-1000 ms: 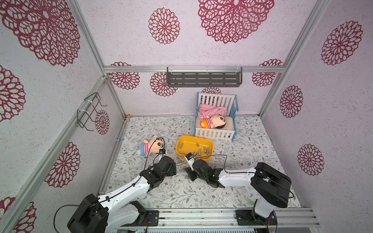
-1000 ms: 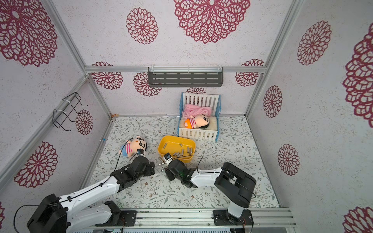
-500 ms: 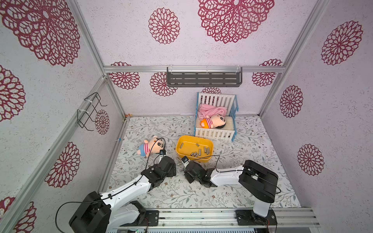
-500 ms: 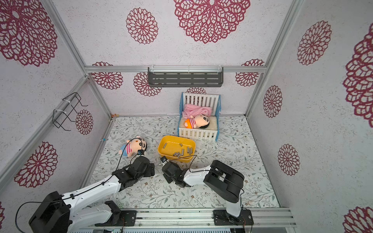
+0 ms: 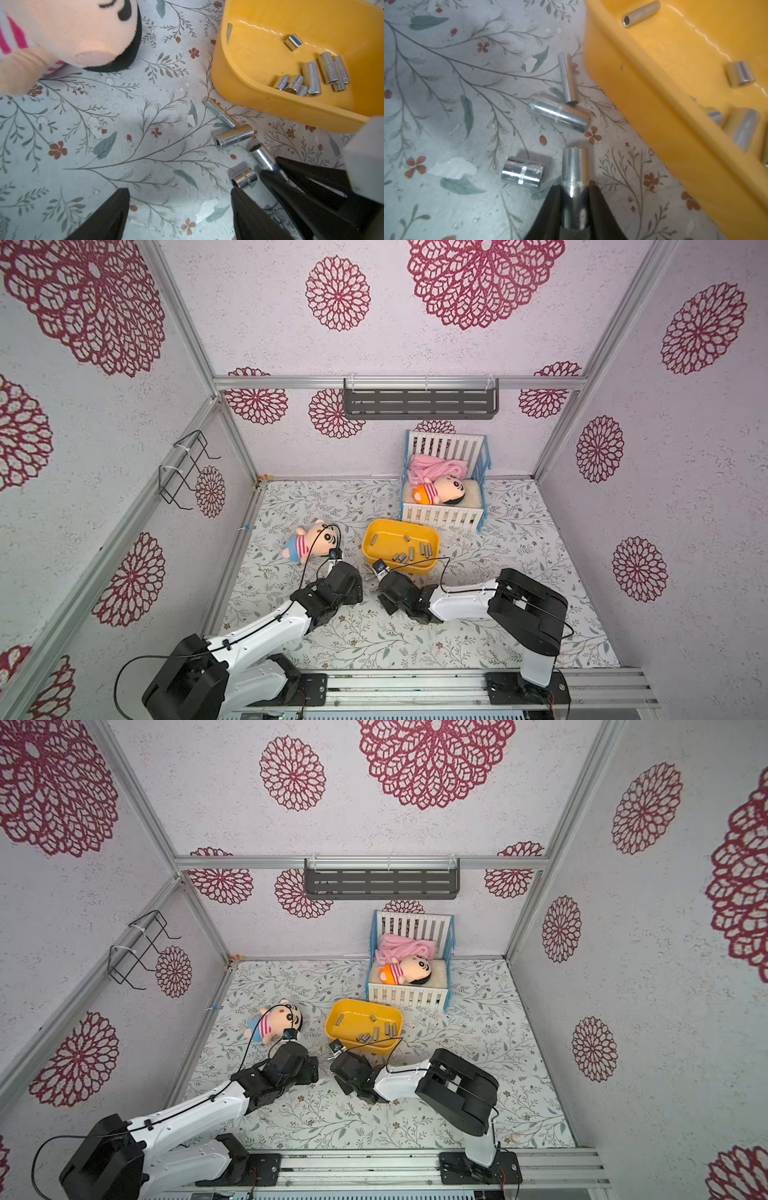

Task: Put the screws on the desktop into the storage box
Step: Pick up the screw from the center of the board, then place the screw in the storage box.

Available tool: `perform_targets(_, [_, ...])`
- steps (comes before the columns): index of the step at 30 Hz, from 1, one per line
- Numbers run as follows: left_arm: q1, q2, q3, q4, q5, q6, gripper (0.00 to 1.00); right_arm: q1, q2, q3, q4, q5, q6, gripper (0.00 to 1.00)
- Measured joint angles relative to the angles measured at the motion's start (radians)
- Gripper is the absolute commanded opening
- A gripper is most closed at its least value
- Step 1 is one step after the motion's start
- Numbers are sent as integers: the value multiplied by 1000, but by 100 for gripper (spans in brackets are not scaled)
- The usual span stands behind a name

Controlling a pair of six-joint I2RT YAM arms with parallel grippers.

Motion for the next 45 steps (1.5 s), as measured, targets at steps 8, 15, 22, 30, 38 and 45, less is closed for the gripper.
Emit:
perform_targets(8, [0,6,0,0,4,0,82,0,-21,-30,22,-11,-2,19])
perform_targets(15, [0,7,0,-2,4,0,82,1,-201,-183,94,-21,-11,18])
perform_targets(22, [0,7,0,-3,6,0,82,1,-429,-300,217,24,-10,12])
perform_targets(30, [0,25,1,-3,31,0,82,-19,-672,-474,327,148,10,12])
perform_targets(38, [0,34,5,-3,50,0,82,-162,-692,-492,338,158,72,14])
perform_targets(45, [0,50,6,-2,60,0,82,-280,-543,-422,254,86,131,12])
